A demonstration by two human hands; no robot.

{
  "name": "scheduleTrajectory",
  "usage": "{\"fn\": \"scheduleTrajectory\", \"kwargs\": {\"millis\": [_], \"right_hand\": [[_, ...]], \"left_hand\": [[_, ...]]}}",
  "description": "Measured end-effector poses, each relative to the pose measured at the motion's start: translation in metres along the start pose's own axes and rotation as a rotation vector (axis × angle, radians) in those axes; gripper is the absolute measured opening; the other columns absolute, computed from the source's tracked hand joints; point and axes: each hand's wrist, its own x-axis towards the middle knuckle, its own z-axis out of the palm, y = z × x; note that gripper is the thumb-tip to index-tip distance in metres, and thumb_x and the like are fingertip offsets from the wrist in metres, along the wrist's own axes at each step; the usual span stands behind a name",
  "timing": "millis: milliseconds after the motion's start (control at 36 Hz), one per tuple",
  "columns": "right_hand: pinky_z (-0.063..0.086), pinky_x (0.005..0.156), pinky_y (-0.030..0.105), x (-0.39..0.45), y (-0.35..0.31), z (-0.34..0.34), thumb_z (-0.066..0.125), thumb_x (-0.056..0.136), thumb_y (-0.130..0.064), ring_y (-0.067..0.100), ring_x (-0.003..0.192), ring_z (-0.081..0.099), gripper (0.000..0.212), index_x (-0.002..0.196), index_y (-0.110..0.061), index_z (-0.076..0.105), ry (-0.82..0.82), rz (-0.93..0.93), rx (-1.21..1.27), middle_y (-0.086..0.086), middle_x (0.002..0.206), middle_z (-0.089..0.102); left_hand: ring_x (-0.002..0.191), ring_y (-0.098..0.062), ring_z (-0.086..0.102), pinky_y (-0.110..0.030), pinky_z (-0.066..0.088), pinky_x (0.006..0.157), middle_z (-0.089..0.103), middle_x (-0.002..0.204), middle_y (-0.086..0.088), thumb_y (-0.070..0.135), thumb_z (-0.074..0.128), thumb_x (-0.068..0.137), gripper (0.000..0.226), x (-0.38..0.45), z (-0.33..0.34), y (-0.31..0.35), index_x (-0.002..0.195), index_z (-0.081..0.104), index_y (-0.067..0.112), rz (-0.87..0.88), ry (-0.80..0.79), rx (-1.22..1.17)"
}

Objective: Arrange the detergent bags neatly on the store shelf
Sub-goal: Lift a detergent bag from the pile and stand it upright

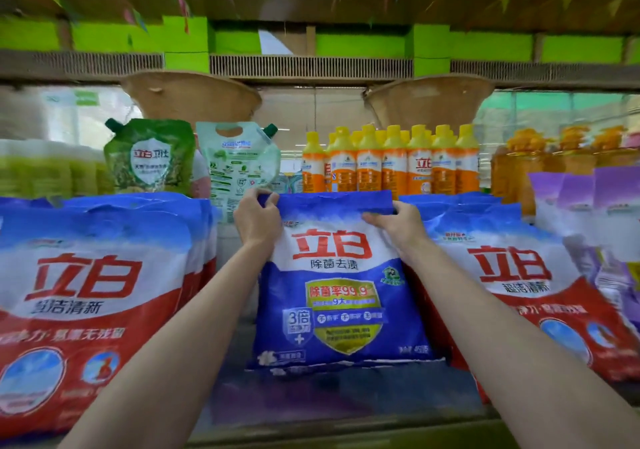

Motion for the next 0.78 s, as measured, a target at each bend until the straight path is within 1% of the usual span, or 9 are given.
{"fn": "scheduleTrajectory", "kwargs": {"millis": [83,139,250,333,389,472,583,667,778], "right_hand": [[0.055,0.081,0.049,0.010,-0.001,0.007,0.071,0.079,-0.003,0.035,0.087,0.066,0.012,0.083,-0.010,0.062,0.021,-0.011,0.032,0.015,0.093,0.067],[0.054,0.075,0.043,0.014,0.003,0.012,0.067,0.081,0.001,0.032,0.085,0.063,0.020,0.079,-0.015,0.056,0.032,-0.025,0.034,0.015,0.094,0.064],[0.044,0.055,0.015,0.015,0.010,0.015,0.067,0.082,0.001,0.012,0.075,0.053,0.036,0.112,-0.004,0.047,0.091,-0.039,0.010,0.004,0.101,0.050],[0.045,0.065,0.023,0.018,0.013,0.015,0.069,0.080,0.001,0.014,0.085,0.053,0.057,0.128,0.001,0.037,0.129,0.006,0.081,0.009,0.114,0.048],[0.045,0.073,0.030,0.017,0.011,0.016,0.071,0.079,-0.001,0.025,0.096,0.057,0.056,0.127,0.002,0.043,0.146,0.028,0.062,0.011,0.118,0.052],[0.048,0.067,0.035,0.016,0.010,0.017,0.070,0.080,-0.004,0.025,0.088,0.059,0.037,0.114,0.003,0.056,0.132,0.035,-0.018,0.013,0.115,0.062],[0.052,0.074,0.040,0.017,0.011,0.019,0.069,0.081,-0.006,0.028,0.086,0.060,0.023,0.097,-0.009,0.053,0.129,-0.002,-0.075,0.013,0.098,0.062],[0.049,0.066,0.034,0.017,0.012,0.019,0.066,0.084,-0.004,0.026,0.085,0.058,0.022,0.093,-0.012,0.048,0.077,-0.027,-0.072,0.011,0.096,0.058],[0.051,0.063,0.035,0.015,0.012,0.016,0.065,0.085,-0.004,0.024,0.072,0.059,0.029,0.105,-0.009,0.045,0.045,0.032,-0.004,0.011,0.098,0.057]], "left_hand": [[0.097,-0.029,0.058,-0.028,0.038,0.077,0.065,0.100,-0.015,0.016,0.057,0.092,0.018,0.001,0.001,-0.005,0.102,0.062,0.002,0.037,0.002,0.000],[0.095,-0.029,0.058,-0.030,0.042,0.077,0.062,0.098,-0.013,0.019,0.061,0.090,0.021,0.000,0.001,-0.012,0.104,0.058,0.004,0.035,-0.018,-0.044],[0.107,-0.022,0.047,-0.035,0.044,0.096,0.046,0.117,-0.010,0.038,0.080,0.069,0.073,-0.002,-0.004,-0.029,0.122,0.042,0.005,-0.043,-0.037,-0.078],[0.114,-0.027,0.052,-0.045,0.047,0.097,0.049,0.123,-0.014,0.058,0.081,0.039,0.100,0.001,-0.009,-0.042,0.117,0.041,0.010,-0.212,-0.142,-0.154],[0.109,-0.027,0.058,-0.043,0.053,0.090,0.053,0.119,-0.012,0.049,0.085,0.039,0.092,0.000,-0.013,-0.044,0.113,0.043,0.013,-0.304,-0.205,-0.283],[0.093,-0.023,0.063,-0.029,0.054,0.069,0.059,0.111,-0.011,0.018,0.083,0.067,0.068,-0.004,-0.016,-0.043,0.121,0.045,0.003,-0.332,-0.271,-0.426],[0.074,-0.019,0.064,-0.023,0.053,0.056,0.064,0.098,-0.012,0.005,0.072,0.079,0.034,-0.007,-0.019,-0.041,0.106,0.052,0.004,-0.273,-0.315,-0.471],[0.069,-0.018,0.063,-0.026,0.053,0.059,0.065,0.083,-0.006,0.000,0.067,0.082,0.016,-0.008,-0.020,-0.041,0.087,0.055,0.010,-0.259,-0.347,-0.477],[0.072,-0.020,0.065,-0.031,0.055,0.067,0.067,0.086,-0.008,-0.002,0.064,0.084,0.012,-0.012,-0.023,-0.037,0.093,0.060,0.005,-0.320,-0.431,-0.494]]}}
